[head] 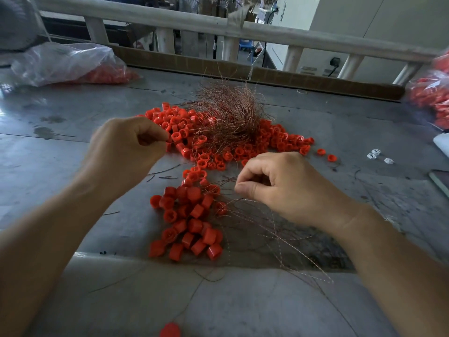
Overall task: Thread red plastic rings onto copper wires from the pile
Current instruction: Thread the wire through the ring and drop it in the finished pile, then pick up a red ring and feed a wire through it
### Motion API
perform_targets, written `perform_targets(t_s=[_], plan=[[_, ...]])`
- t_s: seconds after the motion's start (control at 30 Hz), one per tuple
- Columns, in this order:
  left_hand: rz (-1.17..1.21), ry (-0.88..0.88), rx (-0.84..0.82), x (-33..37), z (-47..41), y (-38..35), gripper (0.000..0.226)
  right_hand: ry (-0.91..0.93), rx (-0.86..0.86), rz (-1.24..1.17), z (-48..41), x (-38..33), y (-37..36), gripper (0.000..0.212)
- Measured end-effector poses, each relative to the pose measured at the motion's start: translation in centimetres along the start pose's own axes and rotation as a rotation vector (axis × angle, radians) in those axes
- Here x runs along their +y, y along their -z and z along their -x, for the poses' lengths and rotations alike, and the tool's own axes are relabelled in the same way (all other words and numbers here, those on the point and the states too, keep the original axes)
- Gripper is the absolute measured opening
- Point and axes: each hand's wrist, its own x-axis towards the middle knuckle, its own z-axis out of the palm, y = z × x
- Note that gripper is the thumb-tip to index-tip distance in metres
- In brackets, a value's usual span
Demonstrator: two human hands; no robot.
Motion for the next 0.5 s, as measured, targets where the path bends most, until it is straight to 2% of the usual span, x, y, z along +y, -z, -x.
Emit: perform_targets(t_s=[0.13,0.33,0.43,0.5], plan=[[-0.104,0.011,0.015,-1.2,-0.8,0.0,0.026,-0.028,0.075,-0.021,-0.1,0.4,0.5,0.01],[-0.287,-0.044,-0.123,-2.1,-1.4,-1.1,0.041,-0.106,0.257,-0.015,-0.3,1.1,1.1,0.012],[-0.366,-0.029,-0.154,-2.3,-1.7,-1.5,0.04,-0.14,0.326,-0.019,-0.4,1.6,1.5,0.013],[-0.361,-0.056,-0.123,-2.3,-1.7,-1.6,0.033,-0.165,0.356,-0.014,-0.5,2.0,1.5,0.014]])
